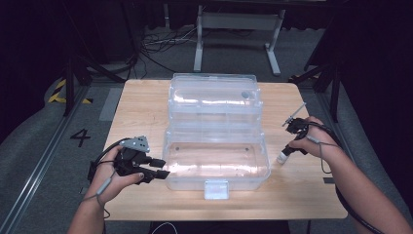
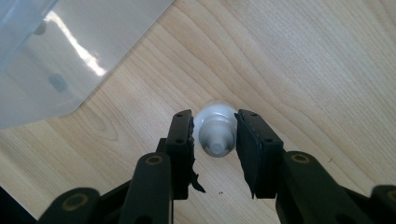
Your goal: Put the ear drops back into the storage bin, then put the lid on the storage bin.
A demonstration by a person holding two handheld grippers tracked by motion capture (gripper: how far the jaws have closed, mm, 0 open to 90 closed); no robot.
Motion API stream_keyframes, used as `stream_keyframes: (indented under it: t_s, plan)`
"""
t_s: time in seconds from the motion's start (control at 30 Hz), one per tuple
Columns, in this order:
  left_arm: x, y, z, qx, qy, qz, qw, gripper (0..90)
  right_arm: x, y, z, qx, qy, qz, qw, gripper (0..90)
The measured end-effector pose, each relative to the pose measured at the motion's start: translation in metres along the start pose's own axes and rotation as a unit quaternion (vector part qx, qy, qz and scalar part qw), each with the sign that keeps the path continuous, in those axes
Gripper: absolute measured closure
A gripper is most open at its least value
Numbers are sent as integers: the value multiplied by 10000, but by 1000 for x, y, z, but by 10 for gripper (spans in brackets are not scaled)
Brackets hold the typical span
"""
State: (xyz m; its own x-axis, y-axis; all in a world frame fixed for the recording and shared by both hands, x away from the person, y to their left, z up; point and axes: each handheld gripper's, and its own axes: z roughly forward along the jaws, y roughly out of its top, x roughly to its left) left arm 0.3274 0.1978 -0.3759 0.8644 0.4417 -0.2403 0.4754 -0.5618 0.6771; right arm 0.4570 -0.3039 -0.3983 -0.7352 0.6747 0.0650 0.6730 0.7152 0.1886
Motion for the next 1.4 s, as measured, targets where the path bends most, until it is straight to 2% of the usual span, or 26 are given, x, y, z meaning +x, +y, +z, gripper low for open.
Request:
stream_keyframes:
  t_s: [0.17, 0.53, 0.73, 0.9, 1.13, 1.2, 1.4]
  plan:
    - [-1, 0, -1, -17, 7, -7, 10000, 562, 0, 2, 6, 88, -59, -71, 9999, 679]
    - [0, 2, 0, -27, -9, 23, 10000, 563, 3, 5, 7, 231, -232, -77, 9994, 696]
    - [2, 4, 1, -29, -54, 37, 10000, 564, 5, 4, 4, 252, -311, -241, 9989, 717]
    - [3, 6, 1, -39, -69, 64, 9999, 564, 10, 4, -9, 215, -252, -309, 9990, 717]
    - [2, 9, 2, -42, -89, 112, 9999, 564, 21, 4, -34, 94, -293, -608, 9977, 717]
    - [3, 9, 2, -38, -98, 111, 9999, 564, 24, 4, -42, 50, -320, -628, 9975, 717]
    - [3, 7, 1, -34, -71, 73, 9999, 564, 36, 4, -63, -37, -343, -908, 9953, 717]
